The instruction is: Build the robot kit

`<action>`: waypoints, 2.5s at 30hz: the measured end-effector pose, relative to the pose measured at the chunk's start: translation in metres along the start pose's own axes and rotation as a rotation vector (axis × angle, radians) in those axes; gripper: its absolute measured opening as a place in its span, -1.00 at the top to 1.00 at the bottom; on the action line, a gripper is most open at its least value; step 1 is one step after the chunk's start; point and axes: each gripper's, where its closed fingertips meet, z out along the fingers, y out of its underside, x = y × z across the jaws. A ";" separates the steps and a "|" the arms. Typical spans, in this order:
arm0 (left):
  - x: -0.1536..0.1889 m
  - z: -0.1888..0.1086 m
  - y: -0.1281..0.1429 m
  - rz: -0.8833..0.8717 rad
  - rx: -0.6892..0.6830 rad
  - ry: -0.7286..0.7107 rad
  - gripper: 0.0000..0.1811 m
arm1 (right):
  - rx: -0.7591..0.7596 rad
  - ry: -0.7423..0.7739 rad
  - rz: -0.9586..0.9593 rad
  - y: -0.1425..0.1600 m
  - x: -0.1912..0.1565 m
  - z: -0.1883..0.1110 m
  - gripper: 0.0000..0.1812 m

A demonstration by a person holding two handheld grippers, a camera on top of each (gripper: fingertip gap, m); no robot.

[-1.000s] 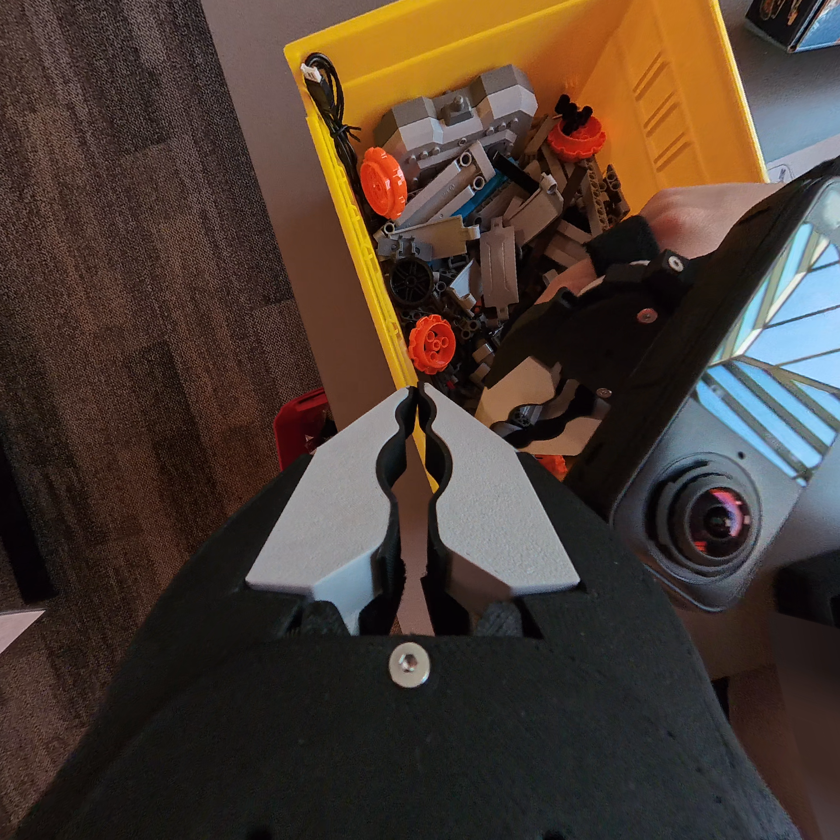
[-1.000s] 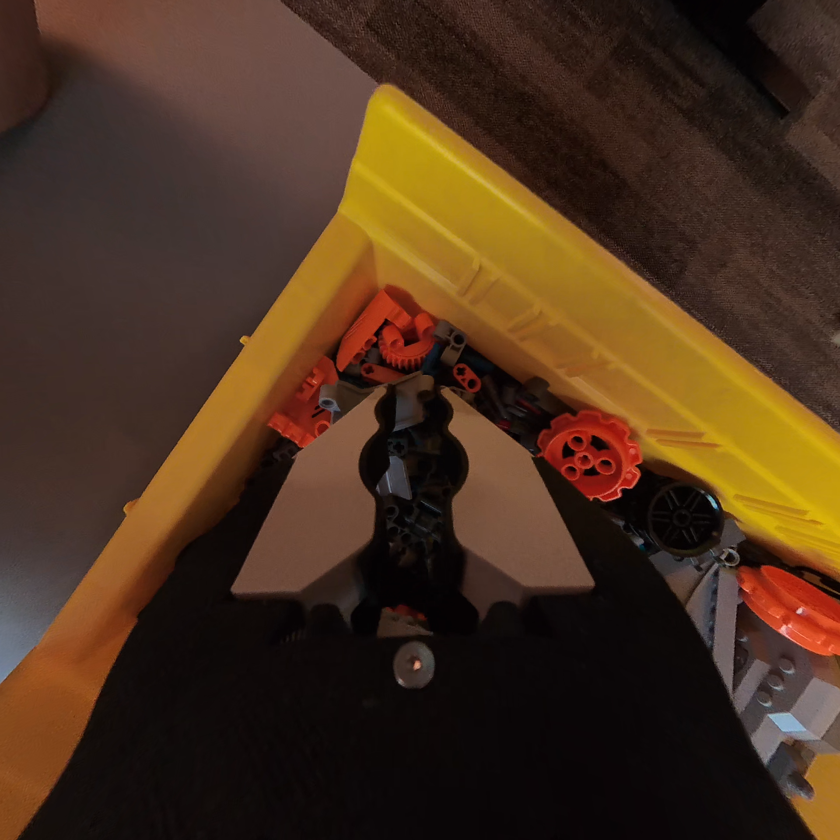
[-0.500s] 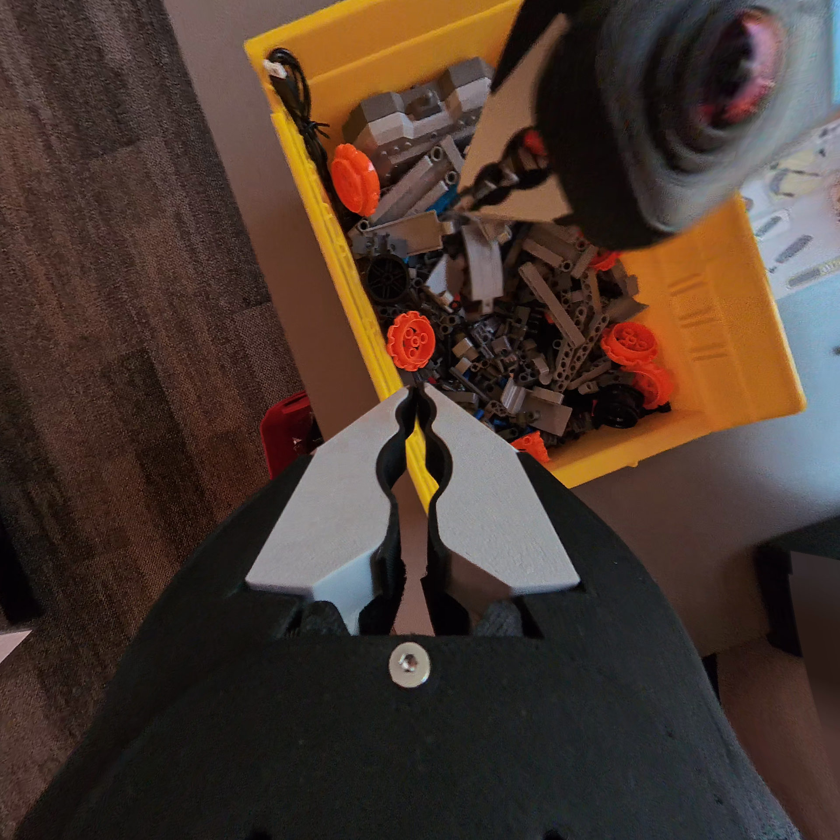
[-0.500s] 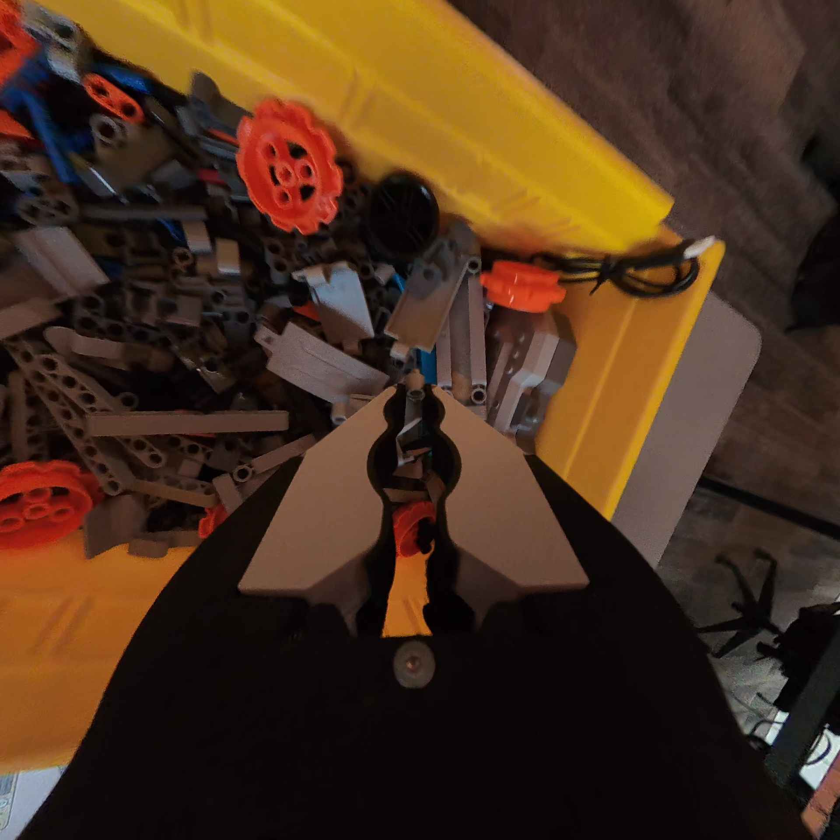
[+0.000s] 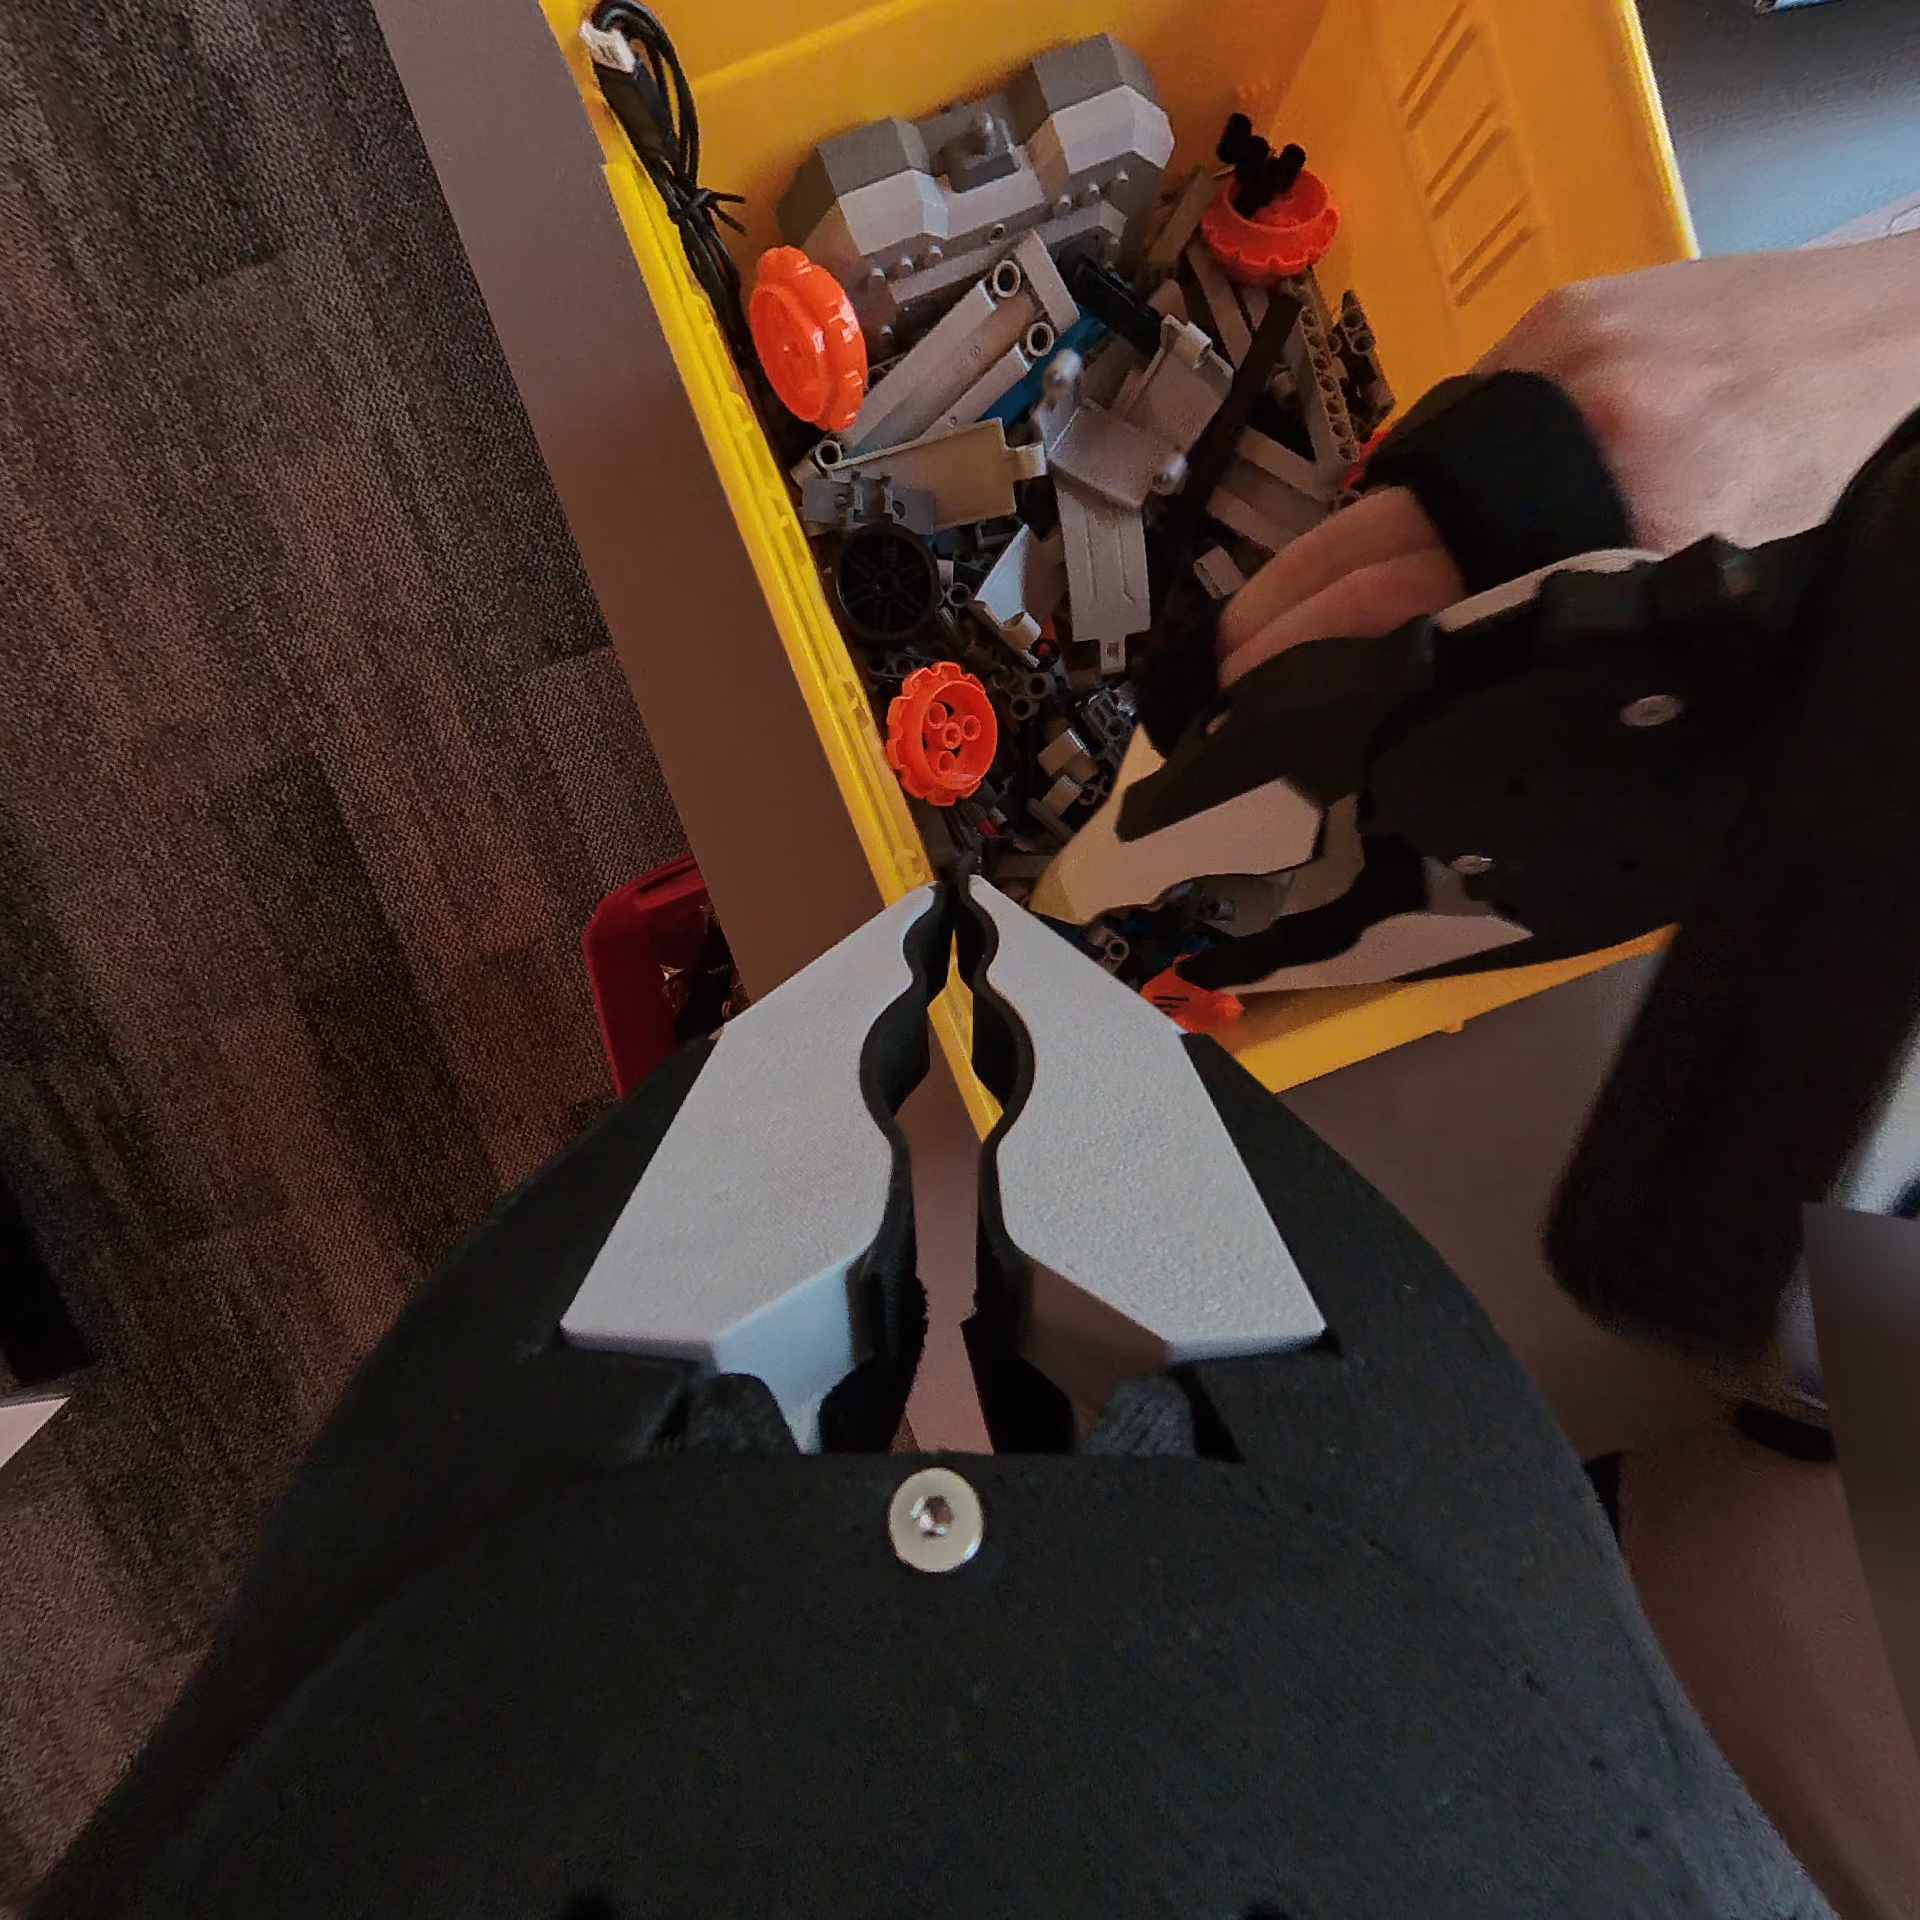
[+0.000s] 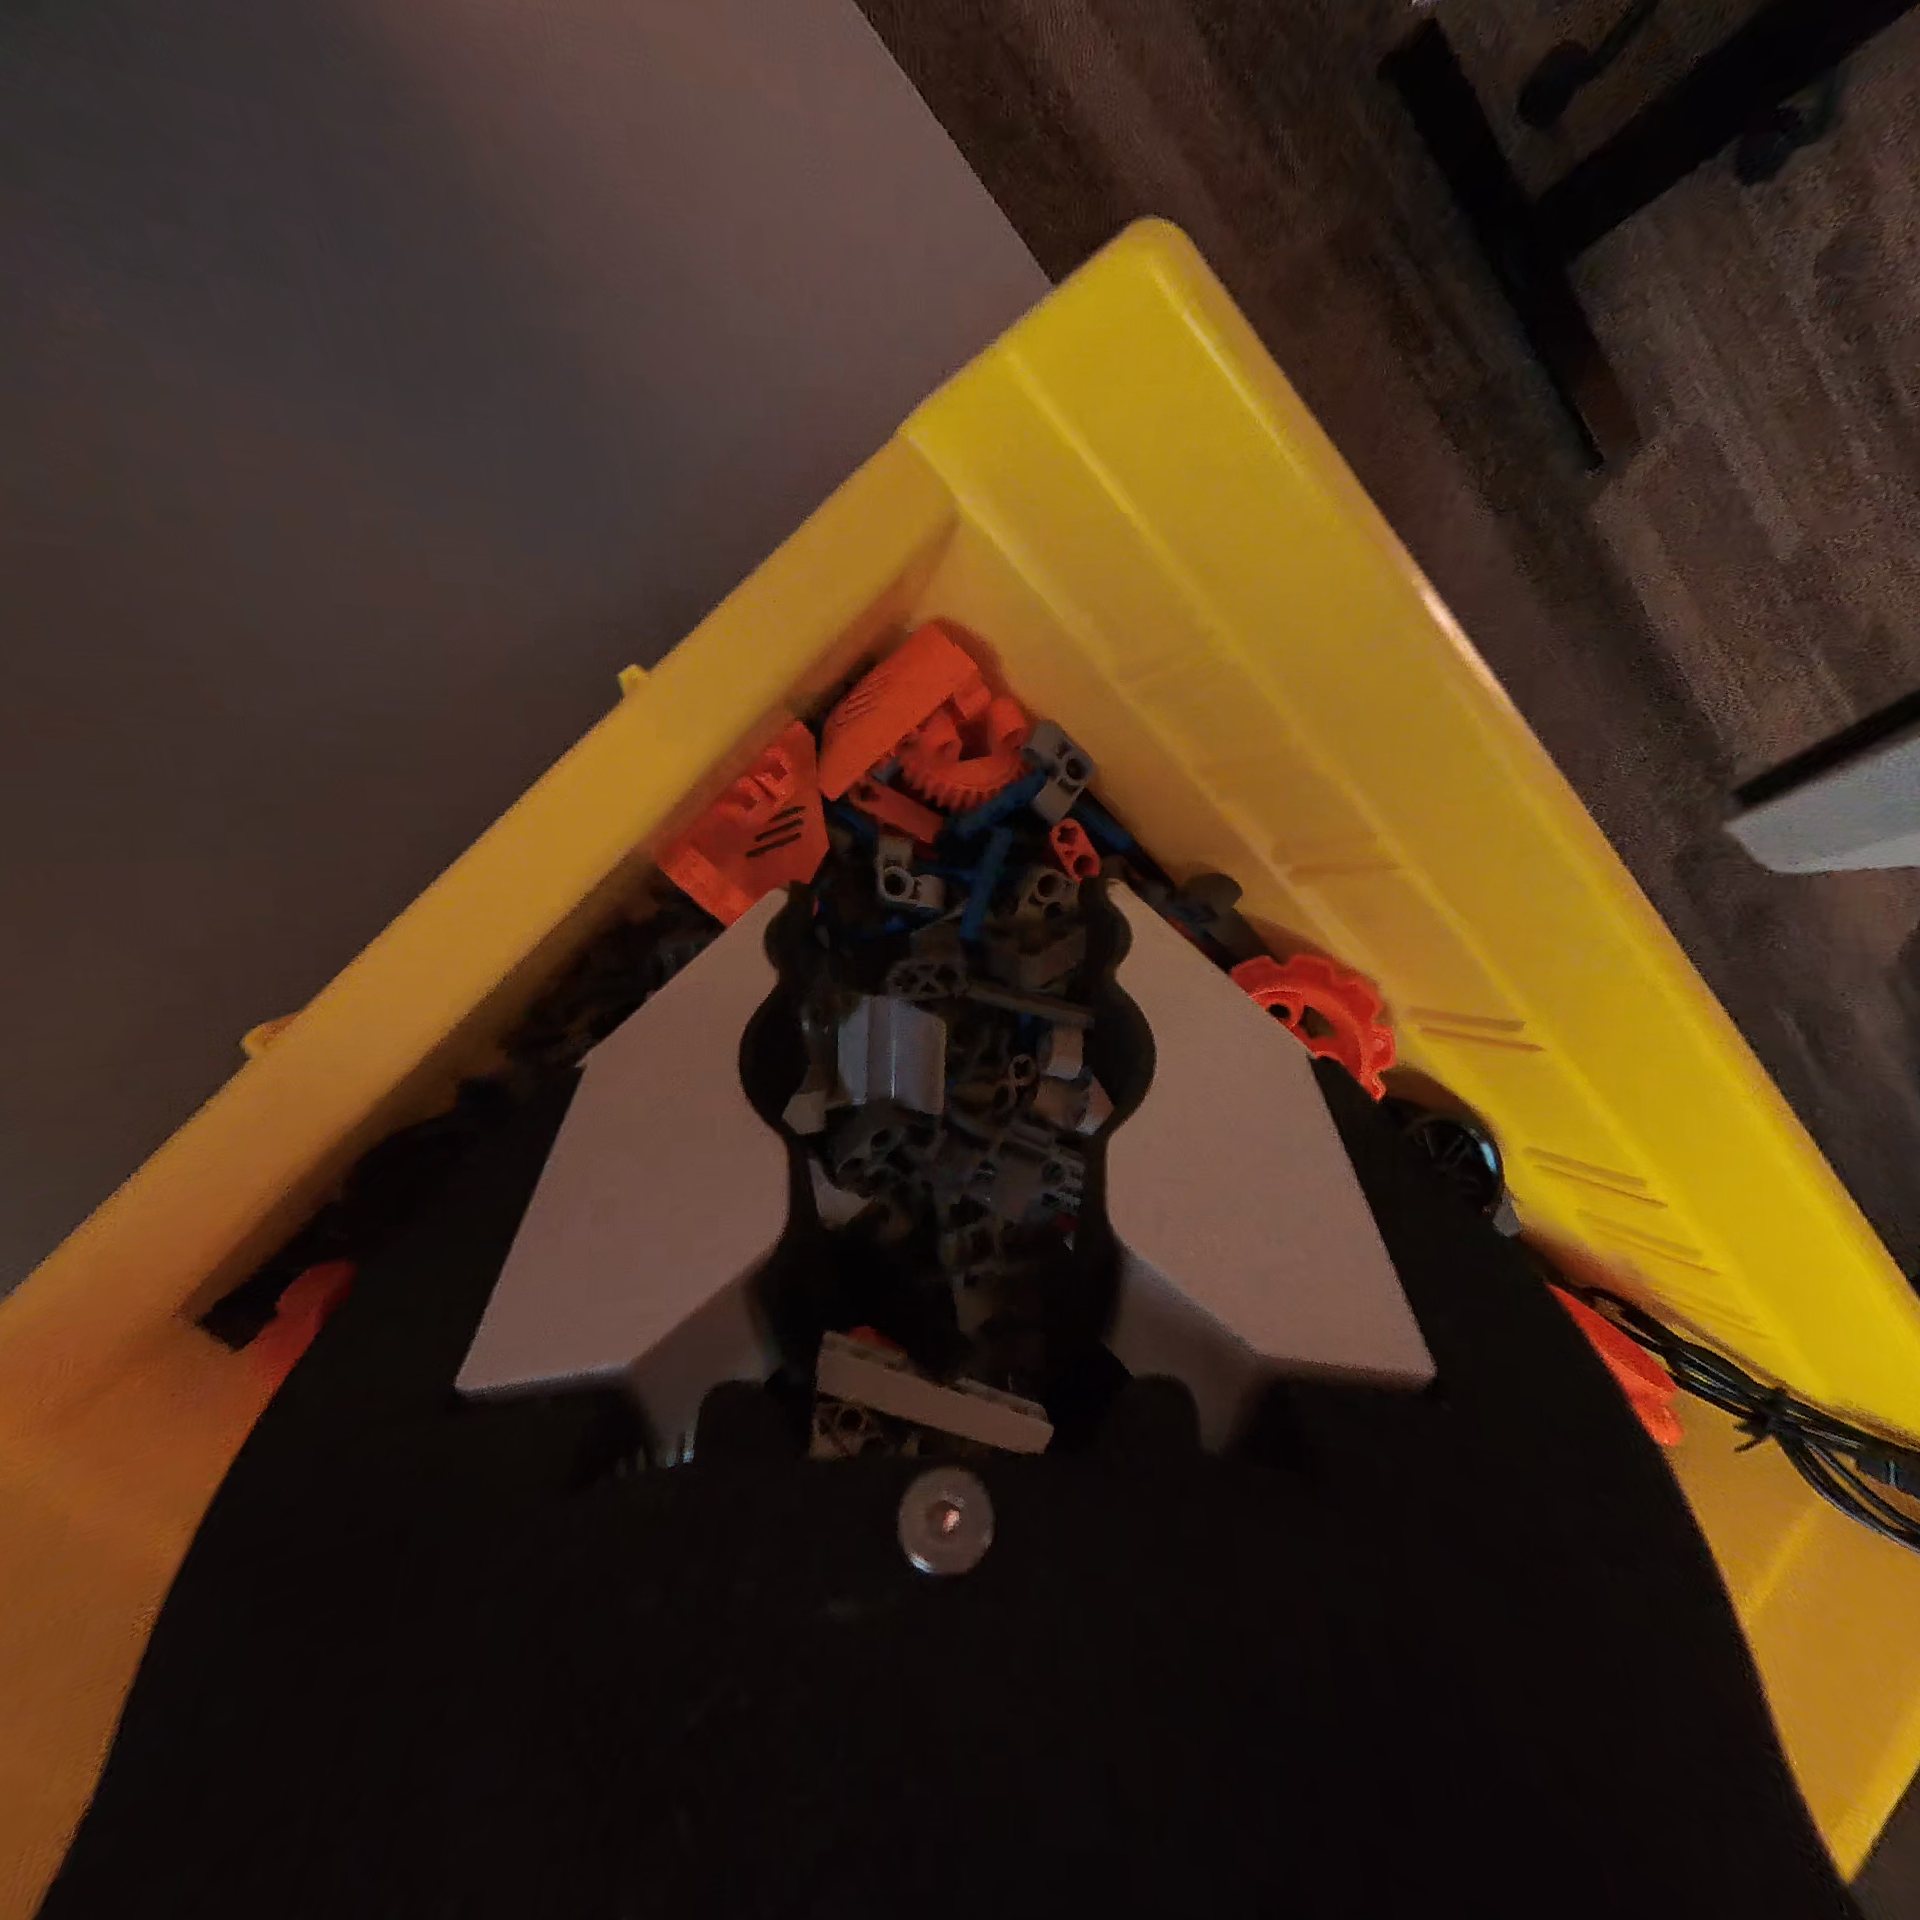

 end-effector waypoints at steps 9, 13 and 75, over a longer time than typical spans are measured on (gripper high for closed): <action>0.010 -0.003 -0.004 0.041 0.017 0.014 1.00 | -0.089 -0.042 0.008 0.008 0.000 0.020 0.57; 0.010 -0.004 -0.004 0.043 0.022 0.013 1.00 | -0.110 -0.004 0.002 0.007 0.002 0.022 0.74; -0.007 -0.013 0.002 -0.003 0.027 -0.071 1.00 | -0.245 0.313 0.409 0.082 0.070 -0.065 0.79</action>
